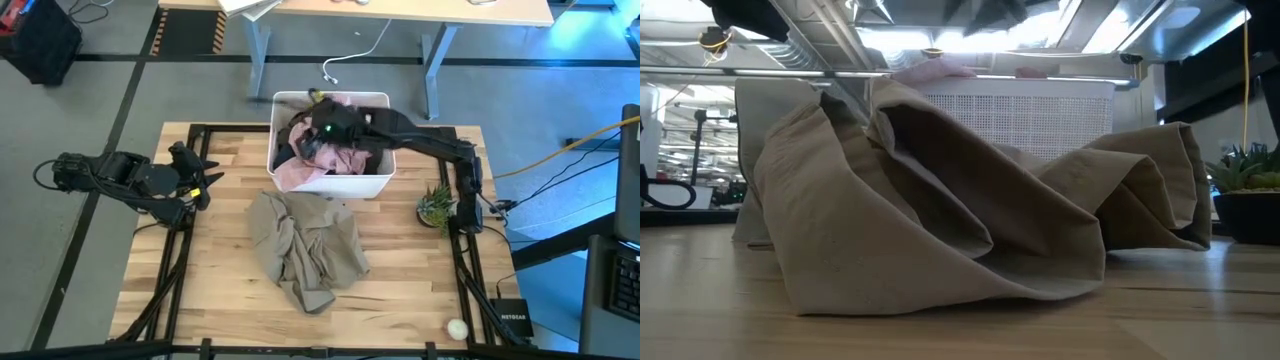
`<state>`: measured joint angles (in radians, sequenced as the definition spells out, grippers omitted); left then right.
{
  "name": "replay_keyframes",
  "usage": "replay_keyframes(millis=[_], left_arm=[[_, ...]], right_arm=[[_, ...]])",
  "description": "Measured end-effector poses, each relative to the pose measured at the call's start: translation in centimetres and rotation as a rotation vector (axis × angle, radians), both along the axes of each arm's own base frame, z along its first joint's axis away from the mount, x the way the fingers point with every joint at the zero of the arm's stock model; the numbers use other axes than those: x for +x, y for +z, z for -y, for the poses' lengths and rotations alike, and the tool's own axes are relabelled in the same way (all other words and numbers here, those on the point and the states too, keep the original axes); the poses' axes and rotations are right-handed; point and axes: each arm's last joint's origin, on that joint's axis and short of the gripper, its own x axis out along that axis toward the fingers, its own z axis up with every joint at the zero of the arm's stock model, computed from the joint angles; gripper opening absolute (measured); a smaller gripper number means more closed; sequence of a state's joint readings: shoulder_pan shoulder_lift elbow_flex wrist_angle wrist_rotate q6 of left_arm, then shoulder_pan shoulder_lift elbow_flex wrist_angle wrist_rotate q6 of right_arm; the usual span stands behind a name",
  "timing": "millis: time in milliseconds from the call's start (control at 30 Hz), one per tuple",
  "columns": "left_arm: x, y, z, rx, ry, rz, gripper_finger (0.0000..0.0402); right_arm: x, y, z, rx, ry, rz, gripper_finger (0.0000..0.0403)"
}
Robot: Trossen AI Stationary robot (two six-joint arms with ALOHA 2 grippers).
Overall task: Sort clothes
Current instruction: Put the brown shorts into the white bin
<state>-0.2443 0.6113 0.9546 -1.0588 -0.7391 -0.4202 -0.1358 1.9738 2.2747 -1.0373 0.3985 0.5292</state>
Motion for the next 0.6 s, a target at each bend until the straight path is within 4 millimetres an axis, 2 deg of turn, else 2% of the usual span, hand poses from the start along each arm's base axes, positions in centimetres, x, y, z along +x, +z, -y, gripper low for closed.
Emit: replay_keyframes(millis=[67, 133, 233, 367, 433, 600], left_arm=[[0.0, 0.0, 0.0, 0.000, 0.000, 0.000, 0.0141], [0.0, 0.0, 0.0, 0.000, 0.000, 0.000, 0.0141], [0.1, 0.0, 0.0, -0.004, 0.003, 0.001, 0.0141], [0.2, -0.1, 0.1, -0.004, 0.005, -0.004, 0.0141], [0.3, -0.1, 0.1, -0.002, 0.004, -0.009, 0.0141], [0.6, -0.2, 0.2, 0.008, 0.000, -0.027, 0.0141]], right_arm=[[0.7, -0.6, -1.0, -0.001, 0.093, -0.020, 0.0225], [1.5, -2.2, -1.5, 0.040, 0.176, -0.074, 0.0225], [2.1, -4.7, -1.0, 0.119, 0.185, -0.150, 0.0225], [2.6, -7.4, 0.7, 0.201, 0.125, -0.201, 0.0225], [2.5, -8.7, 2.0, 0.198, 0.032, -0.230, 0.0225], [1.5, -10.1, 5.2, 0.203, -0.169, -0.248, 0.0225]])
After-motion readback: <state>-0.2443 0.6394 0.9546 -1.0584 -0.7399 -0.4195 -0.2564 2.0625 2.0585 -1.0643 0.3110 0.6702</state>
